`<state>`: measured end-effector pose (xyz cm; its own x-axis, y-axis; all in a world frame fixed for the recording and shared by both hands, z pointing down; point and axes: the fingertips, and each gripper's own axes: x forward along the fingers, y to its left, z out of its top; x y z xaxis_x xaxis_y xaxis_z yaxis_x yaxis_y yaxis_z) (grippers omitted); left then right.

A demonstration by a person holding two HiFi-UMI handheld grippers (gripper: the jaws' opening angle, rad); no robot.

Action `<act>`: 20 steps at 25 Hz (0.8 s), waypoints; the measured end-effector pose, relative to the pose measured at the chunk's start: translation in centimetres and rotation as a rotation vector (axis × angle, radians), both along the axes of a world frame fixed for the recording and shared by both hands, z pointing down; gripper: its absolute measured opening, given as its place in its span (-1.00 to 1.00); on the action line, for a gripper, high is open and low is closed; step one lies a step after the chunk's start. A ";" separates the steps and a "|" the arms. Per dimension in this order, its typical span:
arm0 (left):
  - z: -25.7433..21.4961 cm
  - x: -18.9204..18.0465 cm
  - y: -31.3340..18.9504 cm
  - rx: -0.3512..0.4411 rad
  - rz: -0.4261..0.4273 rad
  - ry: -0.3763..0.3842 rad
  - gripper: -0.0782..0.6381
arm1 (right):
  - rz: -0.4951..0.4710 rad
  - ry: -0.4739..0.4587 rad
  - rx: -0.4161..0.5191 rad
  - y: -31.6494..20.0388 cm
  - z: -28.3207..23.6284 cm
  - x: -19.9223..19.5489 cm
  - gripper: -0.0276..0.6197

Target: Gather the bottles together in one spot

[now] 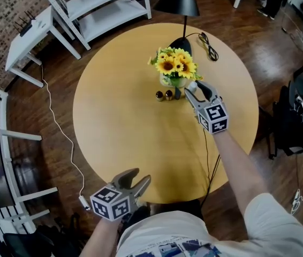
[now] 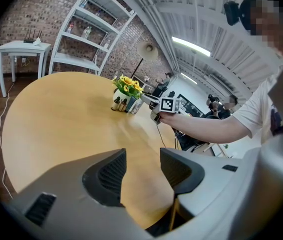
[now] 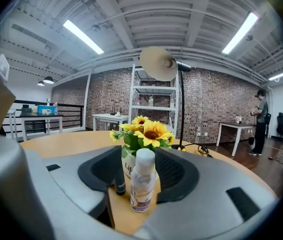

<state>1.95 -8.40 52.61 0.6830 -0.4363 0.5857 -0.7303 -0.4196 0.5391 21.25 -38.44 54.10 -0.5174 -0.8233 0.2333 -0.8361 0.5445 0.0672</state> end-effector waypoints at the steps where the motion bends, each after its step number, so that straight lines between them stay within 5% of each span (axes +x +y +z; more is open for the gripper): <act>1: 0.0 -0.2 0.1 0.004 0.003 0.001 -0.24 | 0.005 0.003 0.006 0.4 -0.4 0.1 -0.17; 9: -1.6 -1.7 1.9 0.062 0.053 0.034 -0.24 | 0.050 0.011 0.024 8.8 -6.1 0.3 -0.17; 20: -4.5 -7.7 8.0 0.162 0.141 0.047 -0.24 | 0.141 -0.034 -0.161 33.2 -8.5 -4.1 -0.06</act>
